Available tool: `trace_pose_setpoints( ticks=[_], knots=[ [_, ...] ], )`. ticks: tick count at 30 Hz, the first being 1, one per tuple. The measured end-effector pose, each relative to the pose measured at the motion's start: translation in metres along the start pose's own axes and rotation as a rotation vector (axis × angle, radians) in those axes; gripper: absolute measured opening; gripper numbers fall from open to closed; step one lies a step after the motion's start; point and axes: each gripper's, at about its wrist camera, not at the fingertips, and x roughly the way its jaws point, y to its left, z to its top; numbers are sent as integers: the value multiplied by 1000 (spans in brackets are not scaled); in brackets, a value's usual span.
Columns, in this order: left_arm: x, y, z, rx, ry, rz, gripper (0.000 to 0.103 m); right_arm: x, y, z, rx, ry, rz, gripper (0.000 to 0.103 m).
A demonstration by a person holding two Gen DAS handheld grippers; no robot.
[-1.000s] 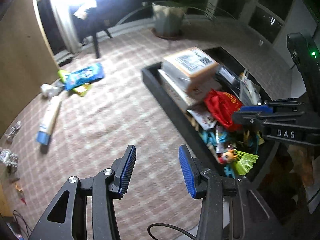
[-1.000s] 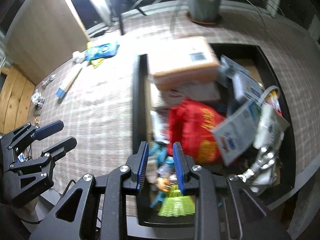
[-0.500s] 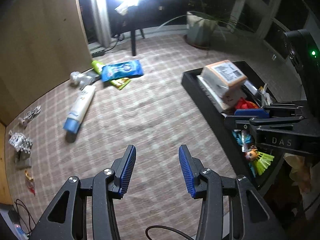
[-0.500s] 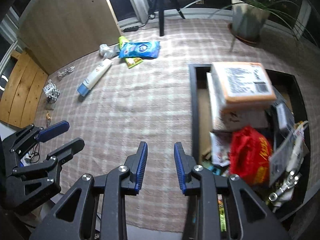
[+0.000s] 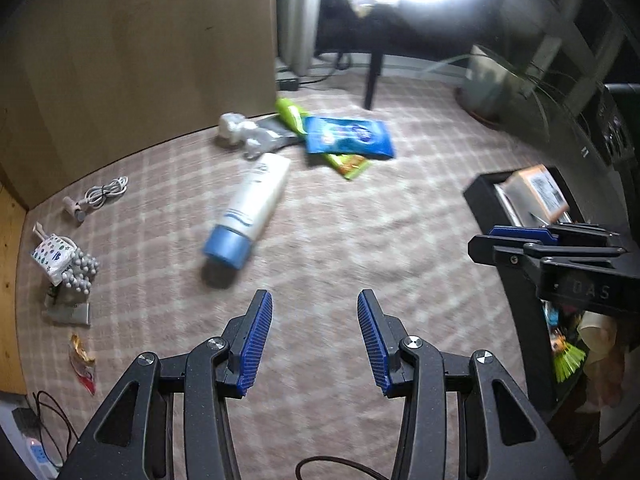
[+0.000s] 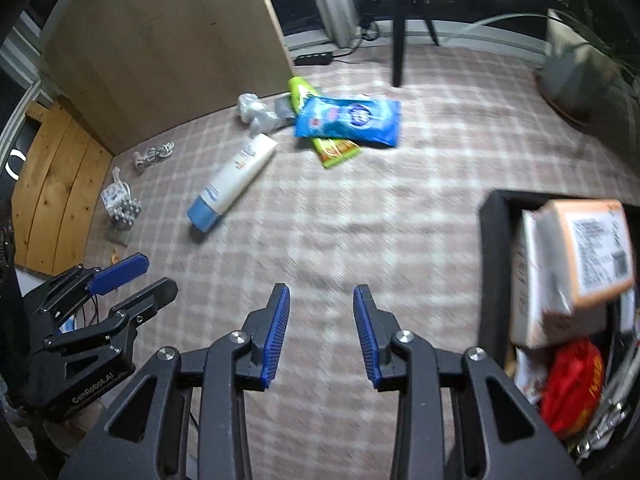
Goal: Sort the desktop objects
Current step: 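Move both tools to the white AQUA sunscreen bottle and close on it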
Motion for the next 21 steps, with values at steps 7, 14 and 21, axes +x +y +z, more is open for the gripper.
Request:
trace_pose_setpoints(
  ticks=[7, 14, 21],
  knots=[
    [33, 51, 29, -51, 52, -8, 43, 40, 7, 37, 59, 54, 77, 33],
    [68, 69, 50, -13, 102, 3, 44, 91, 15, 72, 119, 133, 149, 33],
    [99, 76, 63, 25, 137, -2, 44, 134, 29, 94, 181, 205, 232, 33]
  ],
)
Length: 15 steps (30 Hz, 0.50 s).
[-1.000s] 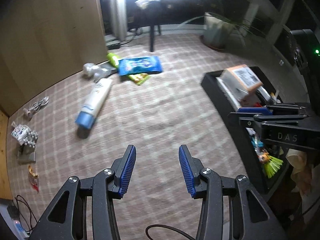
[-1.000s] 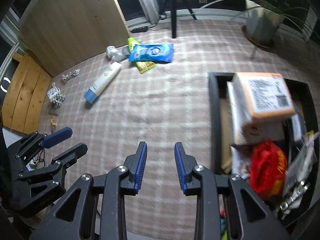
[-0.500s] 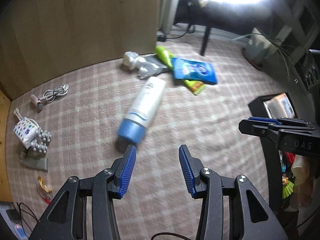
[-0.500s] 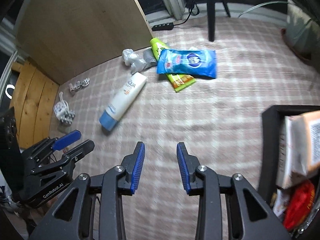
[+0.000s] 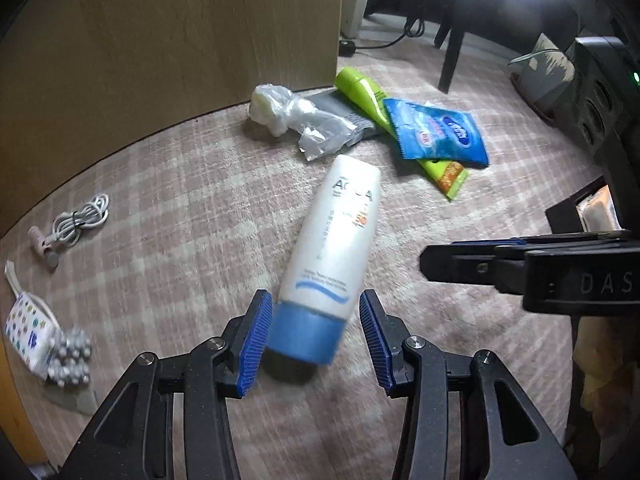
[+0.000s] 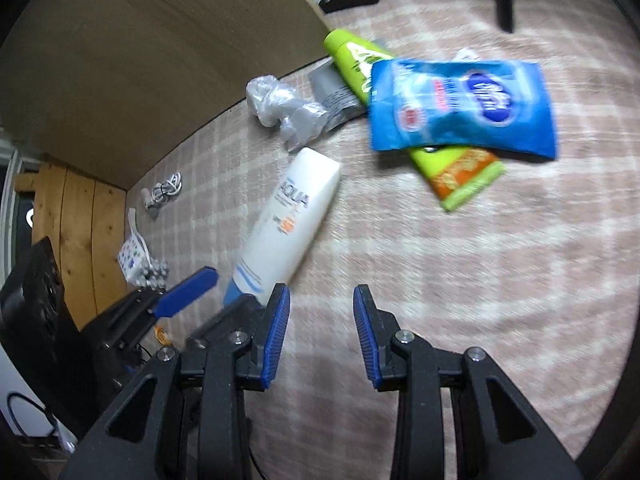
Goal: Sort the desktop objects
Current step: 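Move both tools to the white AQUA sunscreen bottle and close on it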
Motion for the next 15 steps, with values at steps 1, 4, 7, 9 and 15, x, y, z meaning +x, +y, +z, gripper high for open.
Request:
trace_pose_setpoints(
  ticks=[1, 4, 7, 9, 15],
  knots=[
    [3, 1, 1, 2, 2, -2, 44, 4, 2, 3, 2, 7, 6, 33],
    [11, 3, 2, 7, 12, -10, 44, 18, 8, 13, -2, 28, 16, 33],
    [18, 2, 0, 8, 25, -36, 46, 30, 15, 19, -11, 44, 19, 33],
    [20, 0, 0, 6, 28, -46, 46, 37, 18, 22, -15, 55, 20, 33],
    [28, 1, -3, -29, 28, -83, 43, 47, 20, 26, -8, 64, 69, 33]
  ],
)
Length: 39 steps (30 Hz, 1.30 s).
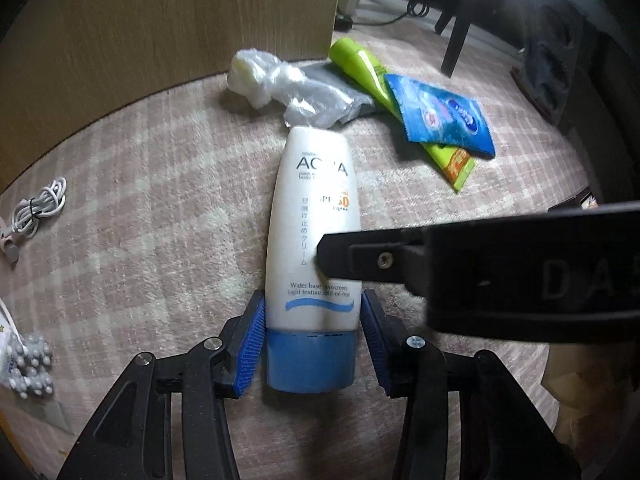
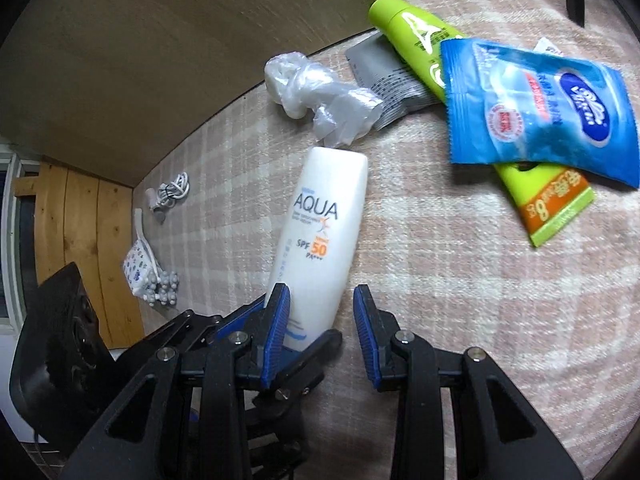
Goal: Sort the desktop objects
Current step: 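Move both tools to the white AQUA sunscreen bottle and close on it, then carry the sunscreen bottle with both tools and release it into the bin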
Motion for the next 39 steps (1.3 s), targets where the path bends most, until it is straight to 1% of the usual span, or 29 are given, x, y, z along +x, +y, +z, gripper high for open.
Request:
trace_pose_setpoints(
  ticks=[2, 4, 6, 10, 16, 19, 23, 25, 31, 35, 39],
  knots=[
    [1, 0, -1, -19, -8, -19, 43, 3, -2, 0, 10, 6, 20, 34],
    [1, 1, -1, -34, -14, -27, 44, 6, -2, 1, 14, 13, 27, 40],
    [1, 0, -1, -51, -18, -26, 44, 8, -5, 0, 30, 11, 42, 39],
    [0, 0, -7, -84, -32, -43, 44, 5, -3, -6, -3, -1, 27, 39],
    [-10, -15, -22, -89, -62, -39, 44, -10, -8, -19, -27, -11, 33, 39],
    [-18, -30, -29, -84, -76, -38, 44, -22, -11, -30, -39, -24, 41, 39],
    [-29, -58, -38, -54, -99, -22, 44, -42, -20, -47, -43, -45, 62, 39],
    [-38, -67, -42, -40, -109, -24, 44, -56, -26, -57, -46, -60, 63, 39],
    [-61, -110, -55, 6, -139, -38, 44, -99, -42, -86, -45, -132, 50, 39],
    [-74, -149, -65, 70, -157, -36, 44, -134, -60, -112, -32, -186, 40, 39],
    [-80, -194, -73, 140, -164, -57, 44, -168, -87, -137, -1, -242, 25, 39]
  ],
)
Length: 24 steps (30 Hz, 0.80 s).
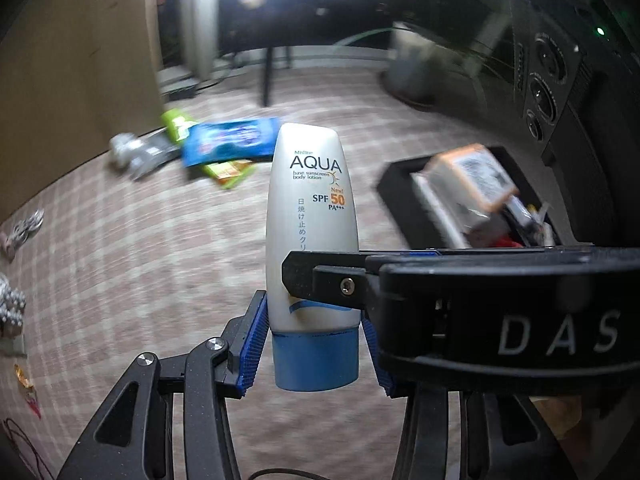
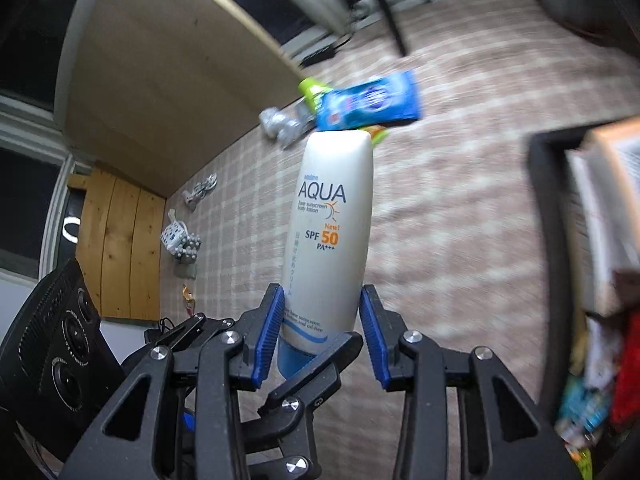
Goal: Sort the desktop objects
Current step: 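Carry the sunscreen bottle with both tools and release it into the bin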
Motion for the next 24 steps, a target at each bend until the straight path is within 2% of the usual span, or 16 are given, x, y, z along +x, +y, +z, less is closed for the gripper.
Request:
trace_pose_setpoints(
  ticks=[5, 15, 24],
  knots=[
    [6, -59, 1, 78, 11, -58, 44, -48, -44, -17, 60, -56, -32, 39],
    [17, -176, -16, 263, 66, -165, 44, -126, -126, -64, 183, -121, -88, 39],
    [25, -237, -36, 378, 120, -217, 44, -163, -169, -105, 256, -139, -137, 39]
  ],
)
